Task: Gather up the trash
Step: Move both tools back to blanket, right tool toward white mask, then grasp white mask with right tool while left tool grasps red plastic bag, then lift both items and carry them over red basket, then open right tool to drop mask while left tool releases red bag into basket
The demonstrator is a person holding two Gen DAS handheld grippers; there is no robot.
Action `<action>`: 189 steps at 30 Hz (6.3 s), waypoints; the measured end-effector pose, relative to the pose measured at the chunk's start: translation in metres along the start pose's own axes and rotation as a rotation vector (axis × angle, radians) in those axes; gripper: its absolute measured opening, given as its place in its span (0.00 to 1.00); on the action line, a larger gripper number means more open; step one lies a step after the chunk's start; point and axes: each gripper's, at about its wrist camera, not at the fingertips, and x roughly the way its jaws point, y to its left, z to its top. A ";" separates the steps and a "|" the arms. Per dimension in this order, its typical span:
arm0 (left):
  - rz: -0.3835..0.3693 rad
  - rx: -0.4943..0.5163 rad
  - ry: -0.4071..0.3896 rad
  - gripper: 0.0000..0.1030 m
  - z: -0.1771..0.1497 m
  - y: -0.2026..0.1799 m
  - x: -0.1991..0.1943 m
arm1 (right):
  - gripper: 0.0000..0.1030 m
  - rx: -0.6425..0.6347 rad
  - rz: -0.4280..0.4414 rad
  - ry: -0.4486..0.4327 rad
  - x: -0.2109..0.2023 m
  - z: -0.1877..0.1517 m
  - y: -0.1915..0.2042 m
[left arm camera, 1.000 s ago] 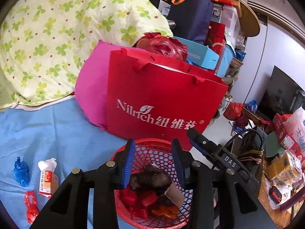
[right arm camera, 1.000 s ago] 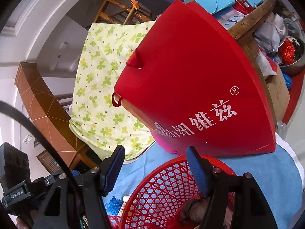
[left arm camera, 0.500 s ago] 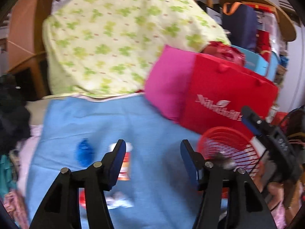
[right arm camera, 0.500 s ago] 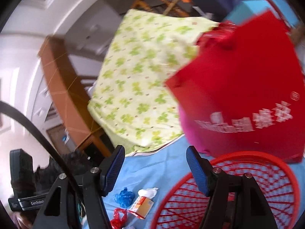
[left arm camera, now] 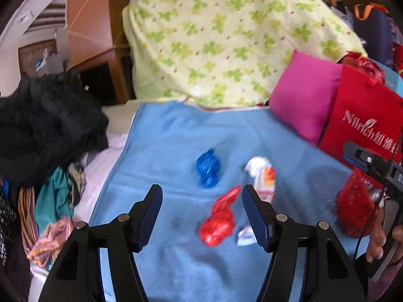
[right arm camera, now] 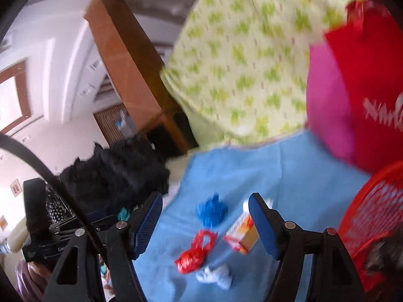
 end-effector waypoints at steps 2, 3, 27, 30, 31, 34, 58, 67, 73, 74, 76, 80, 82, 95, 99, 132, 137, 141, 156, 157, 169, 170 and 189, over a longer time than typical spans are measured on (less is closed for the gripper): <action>0.002 -0.019 0.042 0.65 -0.009 0.009 0.014 | 0.72 0.032 -0.020 0.084 0.021 -0.008 -0.004; 0.002 -0.026 0.053 0.65 -0.012 0.011 0.018 | 0.72 0.052 -0.026 0.113 0.028 -0.011 -0.007; 0.017 -0.142 0.185 0.65 -0.051 0.059 0.077 | 0.38 0.058 -0.195 0.649 0.165 -0.120 -0.020; 0.010 -0.137 0.192 0.65 -0.049 0.054 0.082 | 0.38 0.032 -0.191 0.583 0.149 -0.110 -0.019; 0.006 -0.132 0.197 0.65 -0.048 0.050 0.085 | 0.38 0.033 -0.181 0.560 0.143 -0.105 -0.019; -0.010 -0.098 0.215 0.65 -0.045 0.035 0.098 | 0.38 0.025 -0.184 0.463 0.121 -0.088 -0.017; -0.119 -0.004 0.353 0.62 -0.072 -0.028 0.201 | 0.38 0.051 -0.212 0.397 0.093 -0.062 -0.032; -0.107 -0.045 0.295 0.53 -0.062 -0.022 0.184 | 0.38 -0.002 -0.205 0.351 0.090 -0.059 -0.024; -0.061 -0.001 0.188 0.53 -0.037 -0.032 0.129 | 0.38 -0.037 -0.193 0.288 0.078 -0.052 -0.014; -0.052 0.010 0.164 0.53 -0.031 -0.035 0.118 | 0.38 -0.048 -0.190 0.268 0.074 -0.050 -0.012; -0.035 0.030 0.124 0.53 -0.025 -0.041 0.097 | 0.38 -0.066 -0.184 0.232 0.067 -0.046 -0.008; -0.005 0.070 0.054 0.53 -0.017 -0.052 0.063 | 0.38 -0.108 -0.170 0.138 0.046 -0.038 0.001; 0.011 0.098 0.025 0.53 -0.015 -0.059 0.048 | 0.38 -0.124 -0.163 0.097 0.035 -0.034 0.005; 0.024 0.209 -0.133 0.53 0.014 -0.104 -0.020 | 0.38 -0.139 -0.144 -0.057 -0.015 -0.008 0.010; 0.021 0.239 -0.167 0.53 0.019 -0.118 -0.032 | 0.38 -0.137 -0.149 -0.104 -0.033 -0.002 0.006; -0.019 0.362 -0.241 0.54 0.036 -0.199 -0.048 | 0.38 -0.017 -0.251 -0.265 -0.115 0.017 -0.055; -0.029 0.376 -0.242 0.54 0.037 -0.209 -0.047 | 0.39 0.002 -0.256 -0.271 -0.121 0.018 -0.062; -0.037 0.389 -0.242 0.54 0.037 -0.216 -0.046 | 0.39 0.012 -0.264 -0.275 -0.125 0.018 -0.067; -0.076 0.424 -0.233 0.54 0.035 -0.239 -0.043 | 0.39 0.036 -0.291 -0.298 -0.144 0.018 -0.084; -0.079 0.427 -0.231 0.54 0.034 -0.241 -0.043 | 0.39 0.036 -0.294 -0.299 -0.145 0.017 -0.085; -0.114 0.449 -0.211 0.54 0.029 -0.262 -0.037 | 0.39 0.065 -0.329 -0.315 -0.163 0.015 -0.102; -0.118 0.452 -0.209 0.54 0.028 -0.264 -0.037 | 0.39 0.067 -0.332 -0.317 -0.165 0.015 -0.103; -0.276 0.473 -0.154 0.60 0.019 -0.306 -0.023 | 0.43 0.171 -0.374 -0.351 -0.195 0.011 -0.138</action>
